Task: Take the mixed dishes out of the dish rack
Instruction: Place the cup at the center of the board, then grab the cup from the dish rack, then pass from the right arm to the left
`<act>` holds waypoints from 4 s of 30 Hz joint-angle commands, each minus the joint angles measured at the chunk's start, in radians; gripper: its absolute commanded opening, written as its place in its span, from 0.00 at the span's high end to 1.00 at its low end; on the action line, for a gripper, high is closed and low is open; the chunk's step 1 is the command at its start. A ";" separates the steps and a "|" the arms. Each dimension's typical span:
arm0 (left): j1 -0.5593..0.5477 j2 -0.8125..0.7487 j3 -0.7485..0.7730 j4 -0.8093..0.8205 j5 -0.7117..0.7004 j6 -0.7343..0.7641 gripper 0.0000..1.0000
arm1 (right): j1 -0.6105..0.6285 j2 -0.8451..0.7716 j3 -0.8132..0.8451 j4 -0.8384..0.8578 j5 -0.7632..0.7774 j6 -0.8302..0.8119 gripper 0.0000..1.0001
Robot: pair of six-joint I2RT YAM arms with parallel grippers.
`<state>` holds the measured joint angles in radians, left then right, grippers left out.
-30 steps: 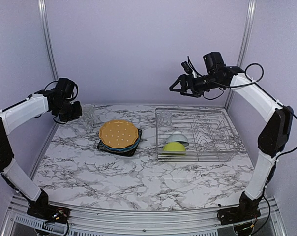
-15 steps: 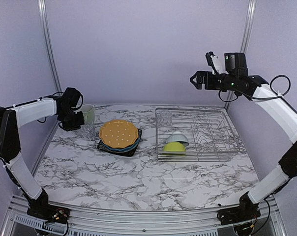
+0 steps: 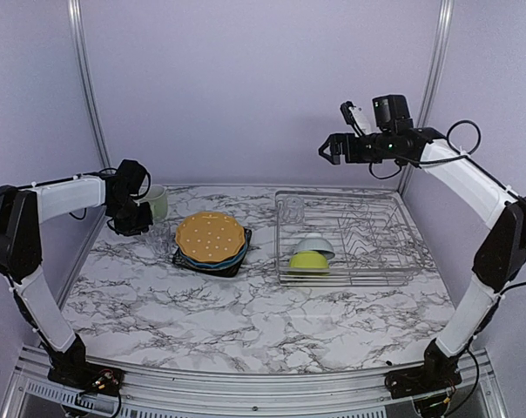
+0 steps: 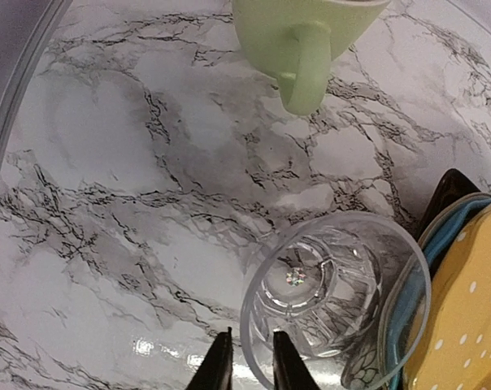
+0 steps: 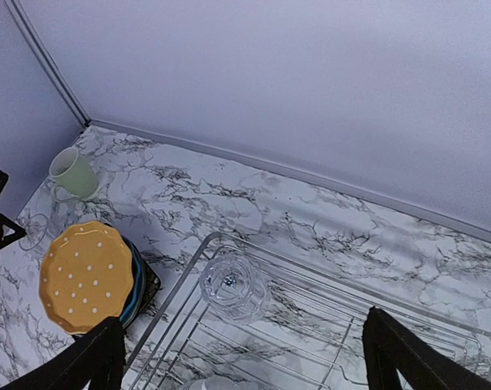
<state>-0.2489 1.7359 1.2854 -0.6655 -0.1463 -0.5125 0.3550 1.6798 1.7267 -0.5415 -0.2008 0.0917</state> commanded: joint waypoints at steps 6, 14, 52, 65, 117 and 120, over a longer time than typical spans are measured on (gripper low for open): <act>0.005 -0.004 0.030 0.008 0.014 0.026 0.60 | 0.001 0.131 0.173 -0.207 -0.112 -0.067 0.07; 0.005 -0.049 0.075 -0.014 -0.006 0.048 0.01 | 0.104 0.268 0.286 -0.357 -0.004 -0.169 0.08; 0.005 -0.197 0.132 -0.006 -0.014 0.114 0.01 | 0.159 0.687 0.494 -0.292 0.170 -0.121 0.17; 0.004 -0.244 0.101 0.040 -0.014 0.121 0.01 | 0.152 0.698 0.503 -0.249 0.161 -0.129 0.42; -0.570 -0.652 -0.232 0.837 0.090 1.031 0.01 | 0.210 0.023 0.087 0.207 -1.103 0.479 0.67; -0.649 -0.642 -0.217 0.845 0.040 1.101 0.03 | 0.228 0.012 0.061 0.253 -1.111 0.522 0.67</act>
<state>-0.8185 1.1046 1.0271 0.1825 -0.0212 0.4389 0.5621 1.7382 1.7973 -0.4274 -1.2518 0.5198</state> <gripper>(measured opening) 0.980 0.675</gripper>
